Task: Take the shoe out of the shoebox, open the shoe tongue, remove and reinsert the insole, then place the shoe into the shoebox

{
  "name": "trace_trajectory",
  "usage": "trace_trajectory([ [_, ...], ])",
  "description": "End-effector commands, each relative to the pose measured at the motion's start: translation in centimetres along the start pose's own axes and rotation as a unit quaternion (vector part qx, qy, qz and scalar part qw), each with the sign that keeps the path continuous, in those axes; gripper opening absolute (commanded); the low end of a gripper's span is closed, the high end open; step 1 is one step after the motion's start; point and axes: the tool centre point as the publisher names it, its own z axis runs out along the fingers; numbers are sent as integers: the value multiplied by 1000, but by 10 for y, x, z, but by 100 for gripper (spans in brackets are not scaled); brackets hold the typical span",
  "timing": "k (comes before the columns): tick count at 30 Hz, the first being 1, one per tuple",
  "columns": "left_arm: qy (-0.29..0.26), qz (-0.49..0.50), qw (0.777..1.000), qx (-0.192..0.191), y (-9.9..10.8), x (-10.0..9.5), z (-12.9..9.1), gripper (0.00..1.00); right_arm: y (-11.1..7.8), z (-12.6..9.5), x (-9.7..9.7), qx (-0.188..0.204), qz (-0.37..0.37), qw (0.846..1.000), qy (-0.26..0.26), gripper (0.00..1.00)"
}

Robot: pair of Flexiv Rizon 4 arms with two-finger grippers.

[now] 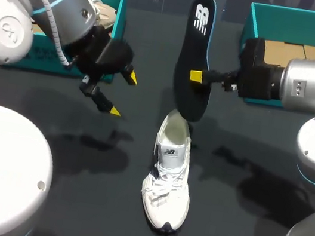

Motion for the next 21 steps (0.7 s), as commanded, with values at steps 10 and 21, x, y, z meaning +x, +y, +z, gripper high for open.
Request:
trace_trajectory([
  [10,-23,-47,998,-29,2,-1,41,100,-16,20,-7,-1,-15,996,83,0],
  [21,-28,-46,998,-33,1,0,43,100,-18,22,-6,-3,-21,994,109,0],
])
